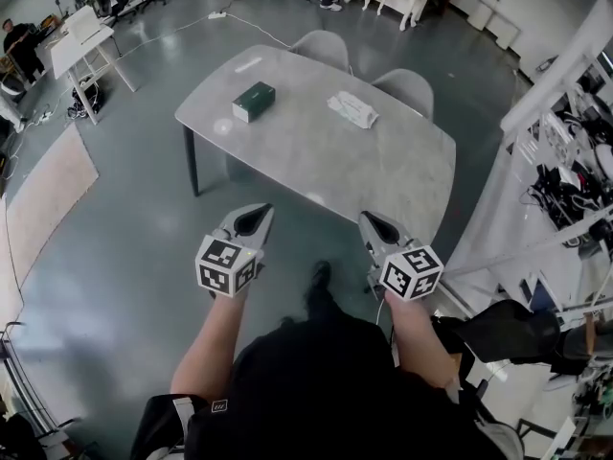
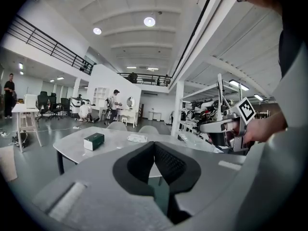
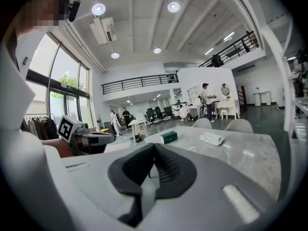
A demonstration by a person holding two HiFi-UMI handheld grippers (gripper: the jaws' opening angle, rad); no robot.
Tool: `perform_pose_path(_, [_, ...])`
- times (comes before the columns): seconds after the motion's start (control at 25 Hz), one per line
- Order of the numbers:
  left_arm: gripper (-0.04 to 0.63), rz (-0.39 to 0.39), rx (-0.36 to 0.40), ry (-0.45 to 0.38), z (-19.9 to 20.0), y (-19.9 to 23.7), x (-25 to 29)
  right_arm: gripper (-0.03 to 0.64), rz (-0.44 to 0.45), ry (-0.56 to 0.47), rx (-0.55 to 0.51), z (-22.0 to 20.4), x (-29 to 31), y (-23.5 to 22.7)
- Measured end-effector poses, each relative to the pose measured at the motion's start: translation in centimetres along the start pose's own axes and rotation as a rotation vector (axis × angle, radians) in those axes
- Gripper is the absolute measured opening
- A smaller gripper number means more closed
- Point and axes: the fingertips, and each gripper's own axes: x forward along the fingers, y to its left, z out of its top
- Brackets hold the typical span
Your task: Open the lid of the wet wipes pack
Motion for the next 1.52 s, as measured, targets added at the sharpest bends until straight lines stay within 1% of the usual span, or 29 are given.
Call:
perform_pose_path(0.2, [0.011,0.017,0.005,0.026,0.9,2.4,4.0,0.002,0.038,0.007,0.028,0.6,4.6,-3.3])
perform_pose_path(0.4, [0.011,0.039,-0.003,0.065,2.0,5.2,10.8,0.002,0.063,0.022,0.059,1.5,9.4,-9.3])
perform_pose_path(0.56, [0.011,0.019,0.013,0.104,3.2,6.3,17.2,0.002,0.06,0.029,0.081,2.7,12.5,-15.3])
perform_pose_path(0.68, [0.011,0.02,0.013,0.127,4.2,7.2,21.5,0.002,0.058,0.039,0.104,3.3,14.5,-19.5])
perform_pose_path(0.88, [0.011,-0.001,0.022,0.144,5.3,7.3,26.7,0.002,0.064,0.068,0.119,3.4,16.5,-24.1])
perform_pose_path(1.08, [0.011,-0.037,0.005,0.171,4.7,8.0,29.6,0.002,0.041,0.076,0.138,3.5,17.6,-26.0])
perform_pose_path(1.24, [0.011,-0.072,0.012,0.156,5.3,9.4,31.3,0.002,-0.006,0.09,0.155,3.1,18.5,-27.1])
perform_pose_path(1.32, [0.011,-0.087,0.02,0.142,6.0,10.6,31.7,0.002,-0.018,0.1,0.154,3.2,19.4,-26.7])
perform_pose_path(1.52, [0.011,-0.135,0.01,0.132,6.6,13.8,31.7,0.002,-0.065,0.115,0.143,4.1,22.2,-25.4])
